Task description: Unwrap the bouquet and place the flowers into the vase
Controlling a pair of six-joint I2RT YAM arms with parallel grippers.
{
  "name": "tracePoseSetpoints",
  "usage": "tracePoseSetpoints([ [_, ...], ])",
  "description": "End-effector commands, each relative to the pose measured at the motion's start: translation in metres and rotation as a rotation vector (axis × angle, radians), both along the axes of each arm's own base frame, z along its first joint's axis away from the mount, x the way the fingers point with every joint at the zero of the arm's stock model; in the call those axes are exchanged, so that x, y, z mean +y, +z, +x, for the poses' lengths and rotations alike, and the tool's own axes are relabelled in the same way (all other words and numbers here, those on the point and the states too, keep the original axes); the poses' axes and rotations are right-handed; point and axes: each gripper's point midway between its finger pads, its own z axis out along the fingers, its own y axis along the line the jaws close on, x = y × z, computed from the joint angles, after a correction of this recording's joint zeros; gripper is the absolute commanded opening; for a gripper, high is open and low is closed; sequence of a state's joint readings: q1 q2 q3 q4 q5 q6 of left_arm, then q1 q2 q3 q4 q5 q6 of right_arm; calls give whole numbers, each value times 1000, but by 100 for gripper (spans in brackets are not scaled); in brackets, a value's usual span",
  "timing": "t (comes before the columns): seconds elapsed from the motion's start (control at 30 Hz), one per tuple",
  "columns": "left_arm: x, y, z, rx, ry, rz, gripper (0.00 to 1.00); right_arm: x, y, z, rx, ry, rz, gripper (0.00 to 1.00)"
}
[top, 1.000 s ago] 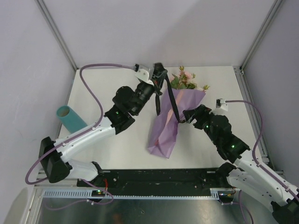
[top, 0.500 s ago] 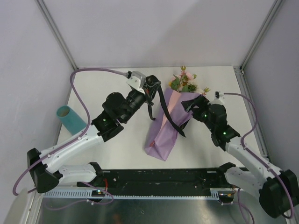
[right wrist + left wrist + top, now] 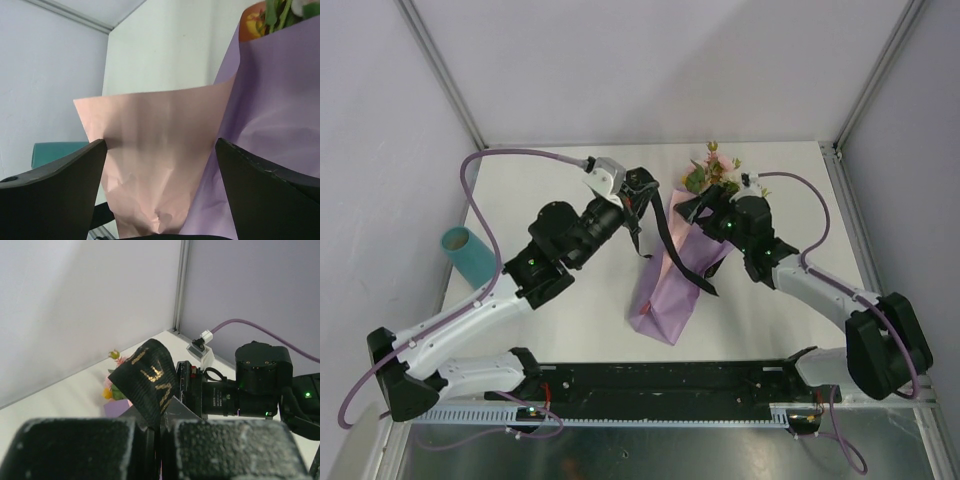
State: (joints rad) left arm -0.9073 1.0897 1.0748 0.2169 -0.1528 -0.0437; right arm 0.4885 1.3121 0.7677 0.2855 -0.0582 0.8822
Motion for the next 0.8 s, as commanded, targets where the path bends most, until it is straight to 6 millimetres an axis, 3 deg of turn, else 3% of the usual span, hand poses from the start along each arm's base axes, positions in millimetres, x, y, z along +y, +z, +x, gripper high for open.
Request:
tracePoseSetpoints([
  [0.0, 17, 14, 0, -30, 53, 31, 0, 3, -2, 14, 20, -56, -4, 92],
  [0.1, 39, 30, 6, -55, 157, 82, 0, -6, -25, 20, 64, -88, -26, 75],
  [0.2, 63, 51, 15, -95, 262, 111, 0, -13, -39, 23, 68, -102, -24, 48],
  [0.33, 107, 82, 33, -108, 441, 132, 0, -24, -52, 22, 69, -118, -55, 26],
  [0.53, 195, 149, 62, -175, 774, 122, 0, -39, -67, 22, 79, -156, -99, 13],
  [0.77, 270, 202, 96, -243, 1062, 163, 0, -47, -76, 22, 84, -169, -128, 11],
])
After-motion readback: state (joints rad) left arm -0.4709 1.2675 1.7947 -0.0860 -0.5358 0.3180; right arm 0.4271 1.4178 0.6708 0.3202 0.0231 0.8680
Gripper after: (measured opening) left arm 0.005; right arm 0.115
